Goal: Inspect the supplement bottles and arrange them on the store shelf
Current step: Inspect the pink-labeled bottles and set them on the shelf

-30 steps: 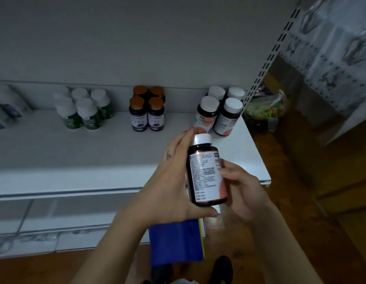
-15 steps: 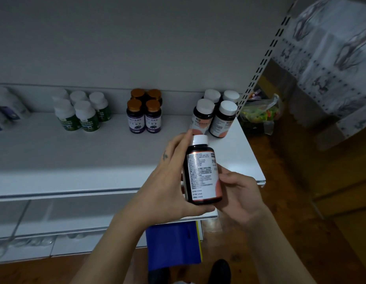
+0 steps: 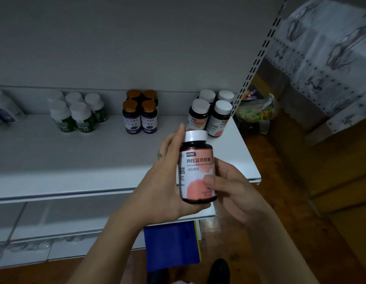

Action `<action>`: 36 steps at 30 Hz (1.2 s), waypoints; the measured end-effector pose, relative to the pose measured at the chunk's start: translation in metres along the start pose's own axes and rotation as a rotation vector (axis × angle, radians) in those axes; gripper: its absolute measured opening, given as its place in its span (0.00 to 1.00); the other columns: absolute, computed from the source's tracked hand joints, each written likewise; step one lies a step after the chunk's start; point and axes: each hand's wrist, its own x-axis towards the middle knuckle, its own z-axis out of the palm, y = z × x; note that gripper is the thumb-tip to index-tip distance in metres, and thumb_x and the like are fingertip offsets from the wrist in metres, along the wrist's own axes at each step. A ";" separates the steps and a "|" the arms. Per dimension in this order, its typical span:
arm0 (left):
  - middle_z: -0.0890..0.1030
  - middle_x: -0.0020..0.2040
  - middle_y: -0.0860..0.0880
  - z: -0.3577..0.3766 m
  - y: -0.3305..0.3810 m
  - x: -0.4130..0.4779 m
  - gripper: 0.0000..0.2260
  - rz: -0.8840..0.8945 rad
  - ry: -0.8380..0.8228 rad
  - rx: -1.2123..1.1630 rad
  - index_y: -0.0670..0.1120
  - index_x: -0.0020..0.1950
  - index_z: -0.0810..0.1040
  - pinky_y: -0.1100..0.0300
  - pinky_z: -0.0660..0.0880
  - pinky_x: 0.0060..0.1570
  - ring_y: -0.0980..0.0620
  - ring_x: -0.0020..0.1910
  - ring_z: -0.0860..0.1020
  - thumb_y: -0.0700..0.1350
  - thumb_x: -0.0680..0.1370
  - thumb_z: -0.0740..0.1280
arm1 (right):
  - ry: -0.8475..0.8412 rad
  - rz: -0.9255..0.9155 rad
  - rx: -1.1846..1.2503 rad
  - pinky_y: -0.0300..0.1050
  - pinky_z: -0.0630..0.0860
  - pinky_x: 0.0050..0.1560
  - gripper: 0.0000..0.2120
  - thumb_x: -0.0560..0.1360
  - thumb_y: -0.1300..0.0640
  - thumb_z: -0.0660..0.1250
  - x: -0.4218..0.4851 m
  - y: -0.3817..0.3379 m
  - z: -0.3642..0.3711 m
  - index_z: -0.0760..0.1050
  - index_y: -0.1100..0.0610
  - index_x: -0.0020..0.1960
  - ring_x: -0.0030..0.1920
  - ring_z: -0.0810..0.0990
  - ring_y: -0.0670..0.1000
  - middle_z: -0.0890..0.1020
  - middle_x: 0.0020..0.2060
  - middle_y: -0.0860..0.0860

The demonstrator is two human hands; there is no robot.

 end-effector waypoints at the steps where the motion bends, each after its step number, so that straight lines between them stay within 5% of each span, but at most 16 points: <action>1: 0.51 0.72 0.67 0.000 -0.001 0.000 0.58 0.003 0.010 0.001 0.64 0.76 0.37 0.72 0.72 0.56 0.69 0.65 0.66 0.63 0.60 0.75 | 0.009 0.010 0.020 0.50 0.79 0.59 0.26 0.67 0.55 0.73 0.000 0.000 0.001 0.73 0.56 0.65 0.59 0.81 0.56 0.83 0.57 0.55; 4: 0.54 0.73 0.63 0.002 -0.003 -0.002 0.57 0.003 0.030 0.005 0.61 0.78 0.40 0.77 0.66 0.58 0.70 0.65 0.65 0.64 0.60 0.75 | -0.030 0.029 0.183 0.49 0.79 0.59 0.23 0.69 0.51 0.72 -0.002 0.001 0.000 0.78 0.55 0.63 0.59 0.81 0.55 0.83 0.58 0.56; 8: 0.52 0.73 0.67 0.002 -0.005 -0.003 0.57 -0.022 0.011 -0.013 0.61 0.77 0.40 0.80 0.64 0.58 0.72 0.65 0.64 0.64 0.60 0.75 | -0.131 0.030 0.325 0.52 0.79 0.58 0.30 0.66 0.52 0.77 -0.001 0.005 -0.004 0.76 0.58 0.66 0.61 0.80 0.59 0.80 0.61 0.60; 13: 0.46 0.74 0.73 0.000 -0.008 -0.003 0.57 -0.069 -0.056 -0.067 0.68 0.74 0.35 0.82 0.59 0.59 0.75 0.69 0.57 0.66 0.60 0.74 | 0.013 -0.013 0.157 0.57 0.76 0.63 0.26 0.69 0.62 0.69 0.005 0.011 -0.006 0.71 0.57 0.67 0.62 0.79 0.61 0.81 0.59 0.59; 18: 0.58 0.67 0.72 0.005 -0.009 0.001 0.54 -0.089 -0.078 -0.076 0.68 0.75 0.37 0.78 0.66 0.56 0.70 0.66 0.64 0.66 0.63 0.73 | 0.070 -0.041 0.083 0.51 0.78 0.59 0.26 0.68 0.64 0.69 0.008 0.009 -0.002 0.73 0.55 0.65 0.61 0.80 0.58 0.82 0.59 0.56; 22: 0.63 0.64 0.63 0.006 -0.012 0.002 0.54 -0.109 -0.027 -0.051 0.65 0.77 0.42 0.74 0.71 0.51 0.67 0.60 0.69 0.67 0.63 0.75 | 0.067 -0.050 0.065 0.54 0.77 0.61 0.25 0.68 0.63 0.69 0.008 0.008 -0.004 0.73 0.53 0.65 0.62 0.80 0.58 0.82 0.59 0.55; 29: 0.68 0.64 0.65 0.008 -0.020 0.003 0.52 -0.209 0.056 -0.145 0.58 0.77 0.54 0.67 0.75 0.47 0.62 0.57 0.73 0.58 0.60 0.80 | 0.060 -0.053 0.056 0.58 0.72 0.67 0.21 0.75 0.55 0.62 0.011 0.009 -0.008 0.71 0.53 0.68 0.65 0.77 0.56 0.80 0.63 0.54; 33: 0.72 0.65 0.64 0.009 -0.025 0.001 0.39 -0.244 0.065 -0.232 0.56 0.69 0.62 0.60 0.78 0.50 0.59 0.59 0.76 0.57 0.64 0.78 | 0.064 -0.073 0.079 0.53 0.78 0.62 0.21 0.77 0.60 0.64 0.011 0.005 -0.009 0.69 0.55 0.70 0.62 0.79 0.58 0.81 0.60 0.58; 36: 0.70 0.66 0.61 0.008 -0.023 0.000 0.40 -0.236 0.026 -0.238 0.57 0.74 0.60 0.65 0.76 0.51 0.62 0.63 0.72 0.56 0.67 0.77 | 0.164 -0.100 0.029 0.53 0.80 0.57 0.25 0.71 0.59 0.68 0.014 0.006 -0.006 0.71 0.56 0.68 0.58 0.82 0.57 0.84 0.54 0.56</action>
